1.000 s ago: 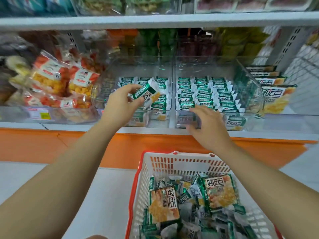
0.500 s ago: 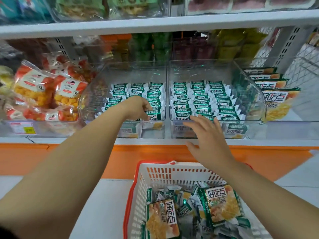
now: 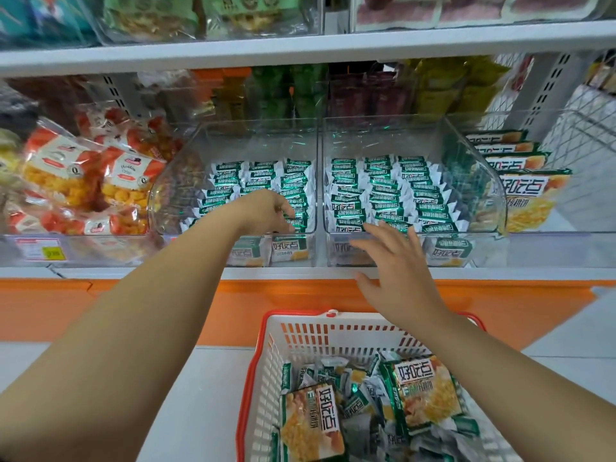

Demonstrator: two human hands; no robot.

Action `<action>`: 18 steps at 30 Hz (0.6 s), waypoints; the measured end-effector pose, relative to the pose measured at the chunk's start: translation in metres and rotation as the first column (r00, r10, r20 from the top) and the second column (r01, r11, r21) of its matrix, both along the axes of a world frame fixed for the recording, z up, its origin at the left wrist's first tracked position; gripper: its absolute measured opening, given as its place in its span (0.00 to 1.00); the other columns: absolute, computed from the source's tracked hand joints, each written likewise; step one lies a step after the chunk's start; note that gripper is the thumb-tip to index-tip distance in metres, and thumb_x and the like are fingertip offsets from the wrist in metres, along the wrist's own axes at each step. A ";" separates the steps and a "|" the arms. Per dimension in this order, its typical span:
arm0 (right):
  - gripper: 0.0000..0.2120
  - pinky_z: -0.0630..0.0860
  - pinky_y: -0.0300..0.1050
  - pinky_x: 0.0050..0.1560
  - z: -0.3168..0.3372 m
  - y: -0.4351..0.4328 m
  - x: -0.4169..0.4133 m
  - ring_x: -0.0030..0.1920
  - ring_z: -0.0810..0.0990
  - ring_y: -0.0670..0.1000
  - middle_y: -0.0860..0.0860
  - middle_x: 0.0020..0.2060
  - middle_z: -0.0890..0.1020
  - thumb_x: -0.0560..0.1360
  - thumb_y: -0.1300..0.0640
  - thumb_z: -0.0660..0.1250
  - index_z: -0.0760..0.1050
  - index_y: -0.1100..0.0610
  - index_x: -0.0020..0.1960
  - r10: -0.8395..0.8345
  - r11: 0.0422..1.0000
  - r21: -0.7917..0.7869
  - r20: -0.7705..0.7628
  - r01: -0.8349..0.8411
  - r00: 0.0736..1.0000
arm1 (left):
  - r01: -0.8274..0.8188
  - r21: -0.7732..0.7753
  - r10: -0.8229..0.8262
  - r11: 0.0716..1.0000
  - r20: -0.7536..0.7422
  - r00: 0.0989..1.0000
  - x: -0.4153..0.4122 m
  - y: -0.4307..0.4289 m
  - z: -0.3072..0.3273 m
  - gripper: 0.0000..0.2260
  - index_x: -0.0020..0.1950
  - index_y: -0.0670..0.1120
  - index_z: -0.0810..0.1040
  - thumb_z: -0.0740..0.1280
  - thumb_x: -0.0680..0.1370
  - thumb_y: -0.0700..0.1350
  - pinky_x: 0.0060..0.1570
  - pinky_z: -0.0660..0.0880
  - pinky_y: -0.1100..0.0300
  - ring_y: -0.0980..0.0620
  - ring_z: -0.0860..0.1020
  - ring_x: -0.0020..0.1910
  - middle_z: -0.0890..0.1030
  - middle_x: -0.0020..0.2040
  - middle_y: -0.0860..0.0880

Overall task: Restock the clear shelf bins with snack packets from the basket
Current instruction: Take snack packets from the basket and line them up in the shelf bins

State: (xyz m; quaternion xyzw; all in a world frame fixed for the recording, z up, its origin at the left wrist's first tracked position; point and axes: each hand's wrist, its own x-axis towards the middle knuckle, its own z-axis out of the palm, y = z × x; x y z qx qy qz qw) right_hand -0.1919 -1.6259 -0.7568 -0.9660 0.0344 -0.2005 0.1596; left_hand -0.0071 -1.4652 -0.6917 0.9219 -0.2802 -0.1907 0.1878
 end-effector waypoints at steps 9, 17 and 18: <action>0.10 0.76 0.49 0.55 -0.056 -0.001 -0.028 0.54 0.76 0.51 0.49 0.52 0.80 0.75 0.62 0.64 0.79 0.55 0.54 0.149 0.981 -0.094 -0.177 -0.167 0.973 | 0.077 -0.602 0.179 0.794 0.353 0.918 -0.097 0.054 -0.080 0.08 0.52 0.46 0.80 0.65 0.77 0.36 0.39 0.68 0.72 0.65 0.74 0.41 0.76 0.43 0.56; 0.12 0.74 0.44 0.54 -0.142 0.001 -0.068 0.53 0.78 0.52 0.51 0.56 0.80 0.78 0.59 0.62 0.77 0.55 0.60 0.087 0.990 0.131 -0.846 0.048 0.526 | 0.251 0.327 -0.253 0.911 -0.035 0.967 -0.110 0.094 -0.183 0.23 0.75 0.51 0.62 0.61 0.80 0.50 0.73 0.57 0.53 0.47 0.56 0.76 0.57 0.77 0.46; 0.11 0.75 0.44 0.55 -0.153 0.004 -0.074 0.52 0.79 0.52 0.52 0.55 0.80 0.78 0.59 0.63 0.78 0.56 0.59 0.122 0.985 0.164 -0.872 0.049 0.475 | 0.280 0.379 -0.274 0.882 -0.072 0.959 -0.110 0.094 -0.187 0.25 0.76 0.50 0.60 0.61 0.80 0.52 0.74 0.54 0.54 0.47 0.52 0.77 0.53 0.78 0.45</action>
